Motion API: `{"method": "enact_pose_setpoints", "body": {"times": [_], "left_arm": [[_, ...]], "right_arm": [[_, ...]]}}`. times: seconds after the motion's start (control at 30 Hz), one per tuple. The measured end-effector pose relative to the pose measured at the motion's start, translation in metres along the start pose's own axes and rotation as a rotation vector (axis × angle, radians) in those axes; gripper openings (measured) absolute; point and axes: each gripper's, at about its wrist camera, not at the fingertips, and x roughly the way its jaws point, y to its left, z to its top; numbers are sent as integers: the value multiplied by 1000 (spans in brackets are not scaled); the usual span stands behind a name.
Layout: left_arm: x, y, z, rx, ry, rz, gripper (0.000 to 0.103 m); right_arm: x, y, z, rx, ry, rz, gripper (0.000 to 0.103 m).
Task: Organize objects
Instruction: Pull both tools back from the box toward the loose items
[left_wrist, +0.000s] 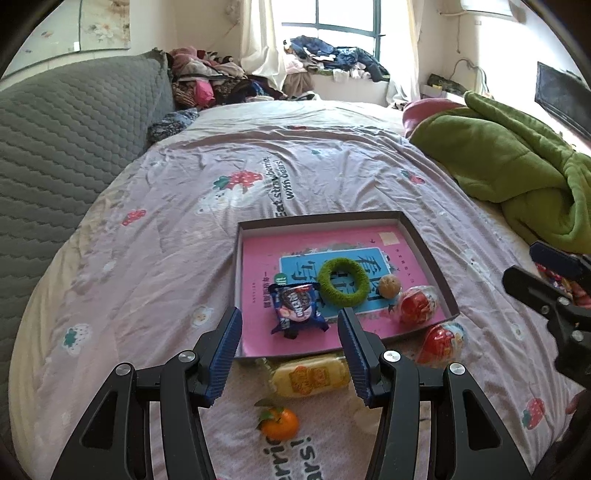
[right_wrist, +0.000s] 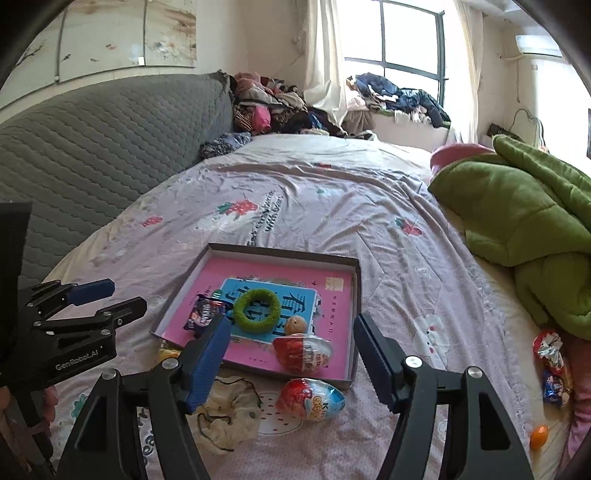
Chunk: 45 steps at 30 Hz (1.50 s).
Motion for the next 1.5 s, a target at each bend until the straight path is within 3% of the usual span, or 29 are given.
{"method": "enact_pose_setpoints", "body": {"times": [0.67,0.87,1.5], "left_arm": [[-40,23,-46,-19,-16,10,56],[-40,23,-61,-17,-7,13,56],[-13,26,-106,-24,51,0,56]], "right_arm": [[-50,48,-37,-86,-73,56,69],[-47,65,-59,-163,-59,27,69],[-27,81,-101,-223,-17,24,69]]}}
